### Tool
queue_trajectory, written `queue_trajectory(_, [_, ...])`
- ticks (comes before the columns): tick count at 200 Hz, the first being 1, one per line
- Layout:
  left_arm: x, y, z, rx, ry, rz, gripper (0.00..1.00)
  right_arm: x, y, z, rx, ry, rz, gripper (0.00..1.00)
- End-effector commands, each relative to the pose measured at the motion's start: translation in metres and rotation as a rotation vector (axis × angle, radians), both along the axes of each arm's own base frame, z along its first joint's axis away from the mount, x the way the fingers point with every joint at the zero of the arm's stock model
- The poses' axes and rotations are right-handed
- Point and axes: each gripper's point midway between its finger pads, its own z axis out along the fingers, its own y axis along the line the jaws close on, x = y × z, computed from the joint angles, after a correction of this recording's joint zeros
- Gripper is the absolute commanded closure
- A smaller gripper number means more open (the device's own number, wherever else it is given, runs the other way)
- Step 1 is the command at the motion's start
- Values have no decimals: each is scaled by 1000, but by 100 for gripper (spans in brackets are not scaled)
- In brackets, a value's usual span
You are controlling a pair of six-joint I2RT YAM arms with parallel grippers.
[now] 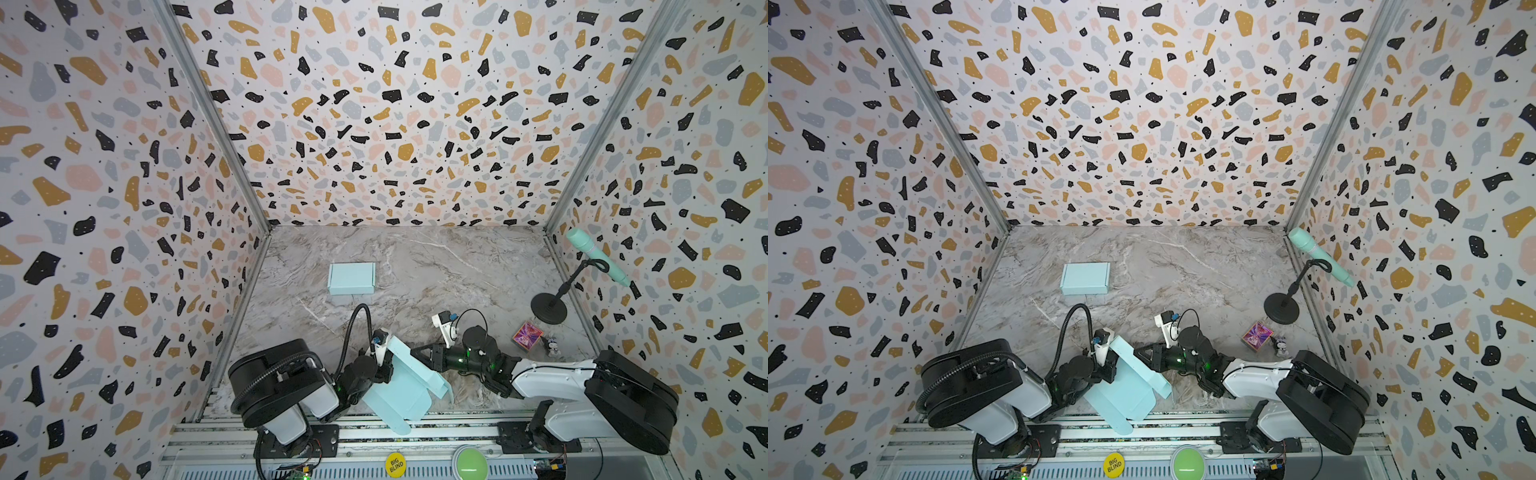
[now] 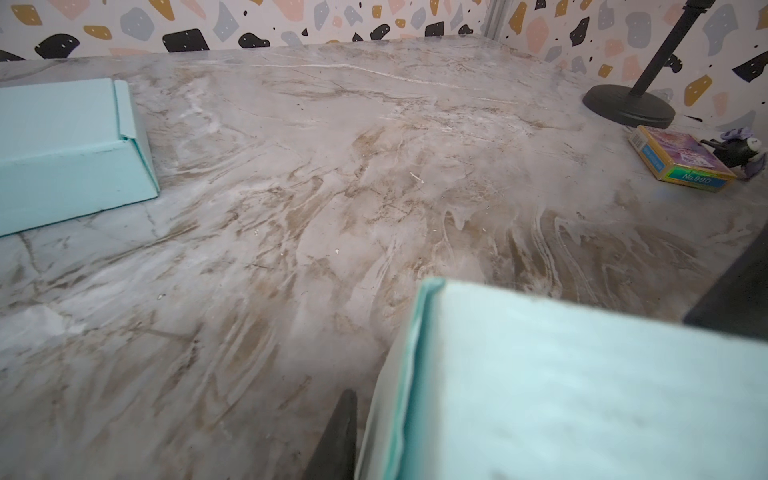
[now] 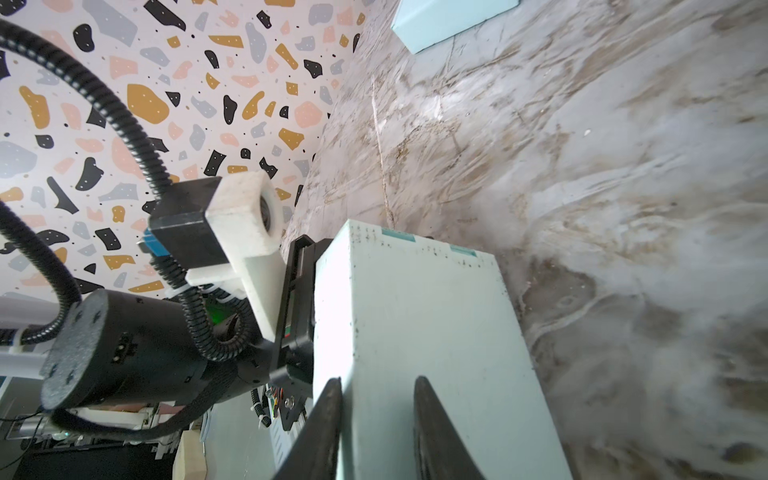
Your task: Fold the paper box
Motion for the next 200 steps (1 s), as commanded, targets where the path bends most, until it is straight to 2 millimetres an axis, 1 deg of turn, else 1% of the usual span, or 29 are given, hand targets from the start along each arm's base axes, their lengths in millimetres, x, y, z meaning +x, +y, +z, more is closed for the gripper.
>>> queue_trajectory(1, [6, -14, 16, -72, -38, -8, 82, -1, -4, -7, -5, 26, -16, 70])
queue_trajectory(29, [8, -17, 14, -82, -33, -3, 87, -5, -7, -13, 14, 63, -25, 69])
queue_trajectory(60, [8, -13, 13, -88, -34, 10, 91, -13, -8, -13, 51, 93, -23, 70])
queue_trajectory(80, [7, -11, 13, -88, -32, 13, 91, -15, -12, -12, 80, 111, -34, 70])
queue_trajectory(102, [6, -10, 12, -85, -31, 12, 86, -16, -11, -9, 92, 112, -27, 70])
queue_trajectory(119, [4, -11, 10, -73, -28, 1, 85, -14, -9, -4, 90, 91, -10, 69])
queue_trajectory(141, [1, -10, 5, -47, -22, -9, 86, 0, -19, 0, 58, 51, -43, 63])
queue_trajectory(153, [0, -11, 3, -37, -21, -14, 86, 13, -31, -1, 37, 34, -84, 59])
queue_trajectory(167, [-2, -13, 1, -24, -18, -23, 87, 29, -42, 7, 32, -2, -115, 55])
queue_trajectory(200, [-1, -17, -2, -14, -17, -28, 87, 60, -59, 18, -26, -72, -155, 54])
